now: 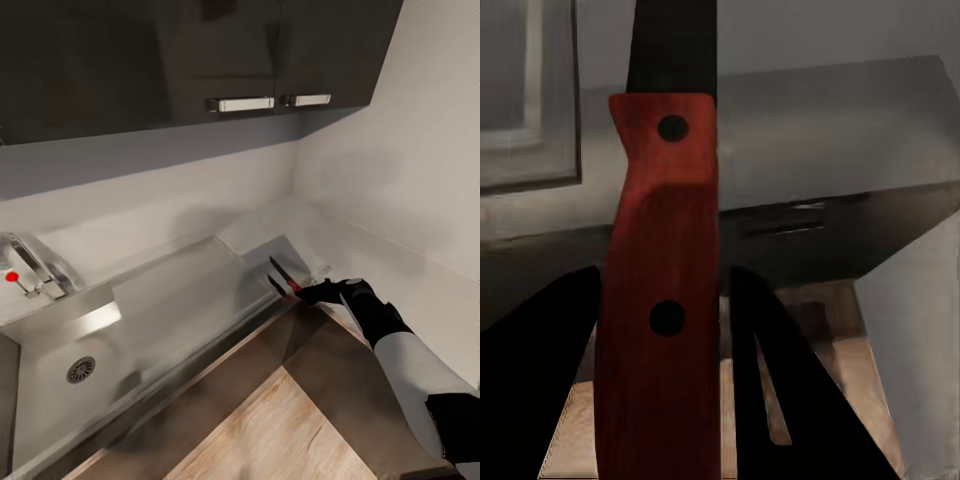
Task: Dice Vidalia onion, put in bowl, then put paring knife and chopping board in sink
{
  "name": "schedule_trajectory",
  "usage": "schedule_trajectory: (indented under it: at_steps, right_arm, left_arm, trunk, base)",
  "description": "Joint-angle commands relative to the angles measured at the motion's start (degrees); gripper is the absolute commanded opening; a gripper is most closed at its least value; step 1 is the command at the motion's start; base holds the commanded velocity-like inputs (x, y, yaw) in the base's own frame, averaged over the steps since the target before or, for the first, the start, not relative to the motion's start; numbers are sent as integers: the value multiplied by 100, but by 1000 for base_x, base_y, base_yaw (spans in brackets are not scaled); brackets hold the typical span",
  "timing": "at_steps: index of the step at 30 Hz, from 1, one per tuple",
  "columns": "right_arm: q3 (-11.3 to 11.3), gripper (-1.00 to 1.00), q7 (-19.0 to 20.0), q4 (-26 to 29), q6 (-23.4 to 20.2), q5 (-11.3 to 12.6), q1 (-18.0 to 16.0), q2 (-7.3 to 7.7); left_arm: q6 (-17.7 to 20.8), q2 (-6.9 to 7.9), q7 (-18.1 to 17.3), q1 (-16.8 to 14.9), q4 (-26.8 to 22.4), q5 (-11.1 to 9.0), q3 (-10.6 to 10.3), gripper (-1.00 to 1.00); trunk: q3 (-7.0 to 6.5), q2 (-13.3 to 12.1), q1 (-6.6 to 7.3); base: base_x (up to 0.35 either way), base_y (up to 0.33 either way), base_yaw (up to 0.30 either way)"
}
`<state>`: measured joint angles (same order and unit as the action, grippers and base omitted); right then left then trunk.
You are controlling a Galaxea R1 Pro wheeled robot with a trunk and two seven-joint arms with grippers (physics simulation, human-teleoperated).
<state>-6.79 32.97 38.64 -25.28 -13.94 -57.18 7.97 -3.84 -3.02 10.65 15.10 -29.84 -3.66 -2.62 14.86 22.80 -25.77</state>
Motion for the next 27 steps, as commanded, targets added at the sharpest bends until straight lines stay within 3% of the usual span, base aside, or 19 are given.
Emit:
schedule_trajectory:
  at_steps: [1,15,27]
  right_arm:
    - [-11,-100,32,11,-13,-56,-4,3]
    - [-13,-100,29,12,-14,-56,-4,3]
    - [-15,-100,25,7,-20,-56,-4,-5]
  left_arm:
    - [-11,3,33,1,-6,-39,-28,100]
    - [-11,3,33,-3,-3,-39,-28,100]
    - [-11,-5,33,1,-5,-39,-28,100]
  trunk:
    - [8,12,-1]
    - [-106,12,-1]
    - [-205,12,-1]
  base:
    - [-268,186,0]
    - [-270,186,11]
    - [-242,118,176]
